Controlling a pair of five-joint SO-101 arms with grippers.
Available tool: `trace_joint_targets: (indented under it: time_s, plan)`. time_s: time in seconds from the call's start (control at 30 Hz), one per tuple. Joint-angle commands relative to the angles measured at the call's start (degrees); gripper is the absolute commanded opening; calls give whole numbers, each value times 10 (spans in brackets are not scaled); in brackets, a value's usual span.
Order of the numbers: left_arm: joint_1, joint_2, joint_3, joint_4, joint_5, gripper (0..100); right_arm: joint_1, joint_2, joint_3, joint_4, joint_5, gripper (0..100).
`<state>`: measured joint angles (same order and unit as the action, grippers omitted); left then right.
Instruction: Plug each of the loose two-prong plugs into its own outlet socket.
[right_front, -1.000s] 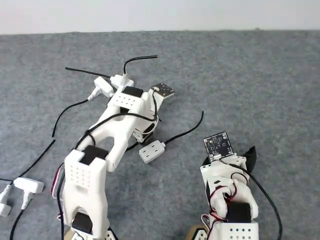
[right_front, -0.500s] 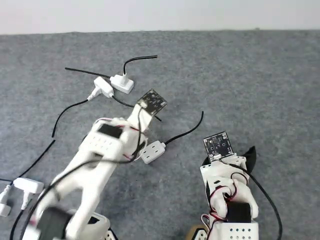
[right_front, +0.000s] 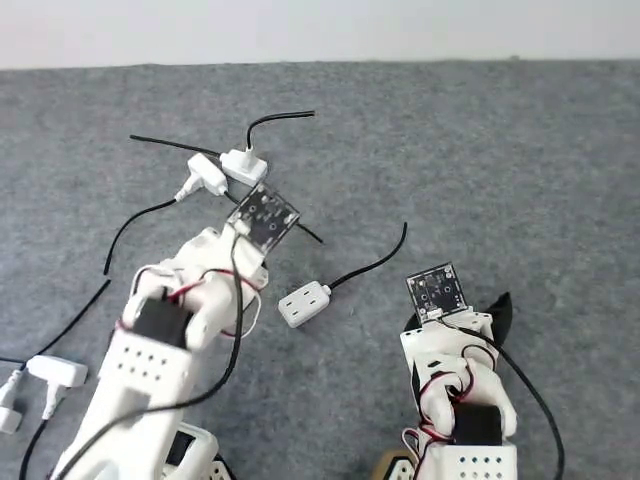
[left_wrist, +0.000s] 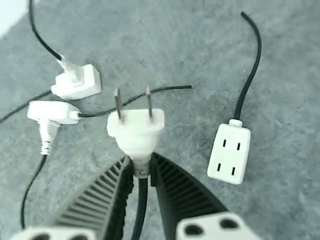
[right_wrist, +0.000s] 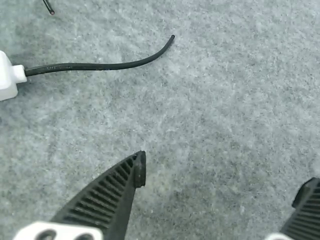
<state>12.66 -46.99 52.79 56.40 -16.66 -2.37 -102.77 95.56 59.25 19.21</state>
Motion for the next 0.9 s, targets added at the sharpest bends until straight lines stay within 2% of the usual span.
trace_joint_targets:
  time_s: [0.0,0.13,0.3,0.57,0.7,0.87]
  plan:
    - [1,-125,27,20,-4,9,0,-6,7,-5,-2,451]
    - [1,-273,75,25,-11,9,1,-6,7,-7,-2,451]
    - [1,-425,92,72,-18,9,0,-7,-20,-27,-1,451]
    - [1,-476,92,91,-18,9,-23,1,-225,-9,23,450]
    - [1,-477,91,91,-18,9,-116,44,-319,88,69,450]
    - [7,-476,93,91,-18,9,-206,222,-422,148,81,450]
